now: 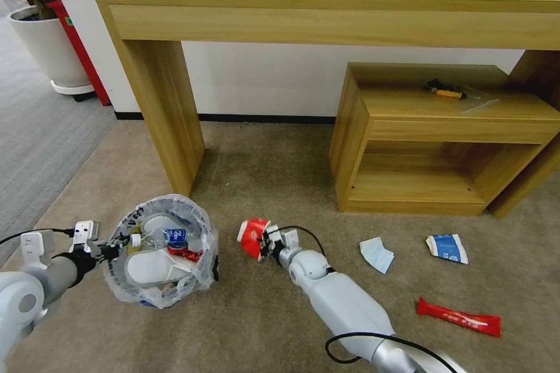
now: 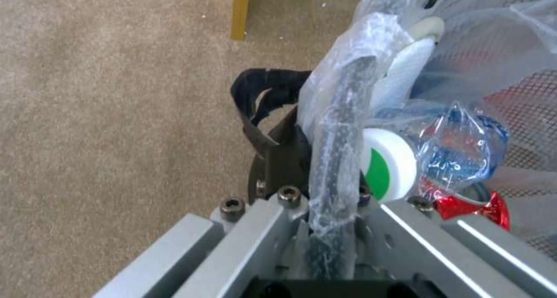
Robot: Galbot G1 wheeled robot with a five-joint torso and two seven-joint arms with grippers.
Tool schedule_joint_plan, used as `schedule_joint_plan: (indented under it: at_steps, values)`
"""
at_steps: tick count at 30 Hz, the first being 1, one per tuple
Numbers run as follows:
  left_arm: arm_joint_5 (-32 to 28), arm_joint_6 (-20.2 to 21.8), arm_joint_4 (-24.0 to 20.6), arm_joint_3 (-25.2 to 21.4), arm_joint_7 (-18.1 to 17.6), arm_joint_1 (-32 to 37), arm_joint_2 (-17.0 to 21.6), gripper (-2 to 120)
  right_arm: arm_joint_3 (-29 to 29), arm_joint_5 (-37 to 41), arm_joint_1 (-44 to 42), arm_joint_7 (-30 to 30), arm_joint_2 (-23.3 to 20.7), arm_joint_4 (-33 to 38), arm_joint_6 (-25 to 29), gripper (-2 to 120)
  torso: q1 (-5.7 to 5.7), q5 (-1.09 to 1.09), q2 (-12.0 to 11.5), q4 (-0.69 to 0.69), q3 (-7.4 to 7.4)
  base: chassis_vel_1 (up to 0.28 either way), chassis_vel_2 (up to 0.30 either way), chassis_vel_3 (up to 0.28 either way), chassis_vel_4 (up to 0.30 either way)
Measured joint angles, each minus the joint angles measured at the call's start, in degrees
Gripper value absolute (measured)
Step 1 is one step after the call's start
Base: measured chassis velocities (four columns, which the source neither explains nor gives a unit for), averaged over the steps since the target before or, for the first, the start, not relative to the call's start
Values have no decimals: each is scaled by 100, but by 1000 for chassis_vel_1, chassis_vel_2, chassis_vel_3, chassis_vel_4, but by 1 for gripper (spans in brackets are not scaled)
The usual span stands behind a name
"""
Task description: Pick up the trash bin and place the garbage on the floor into it.
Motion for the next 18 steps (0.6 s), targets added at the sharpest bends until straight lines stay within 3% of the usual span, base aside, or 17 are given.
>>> schedule_joint_plan:
  at_steps: [5,8,9,13,18]
  values:
    - [-11,0,-8,69,-30,-57,16,0,98,62,41,-179,-236,687,-83,0,0,1,0,-1,0,0,0,0,0]
    - [10,-1,34,180,-34,-110,18,0,109,471,109,-416,-775,2011,-466,0,0,1,0,-5,-1,0,0,0,0]
    - [10,-1,34,180,-34,-110,18,0,109,471,109,-416,-775,2011,-466,0,0,1,0,-5,-1,0,0,0,0]
    - [57,0,98,290,-12,-140,28,0,85,885,292,-622,-1168,3127,-849,0,0,0,0,-2,-2,0,0,0,0]
    - [54,-1,126,401,8,-212,124,0,-202,1402,517,-639,-1369,3804,-1219,0,0,1,0,-2,-1,0,0,0,0]
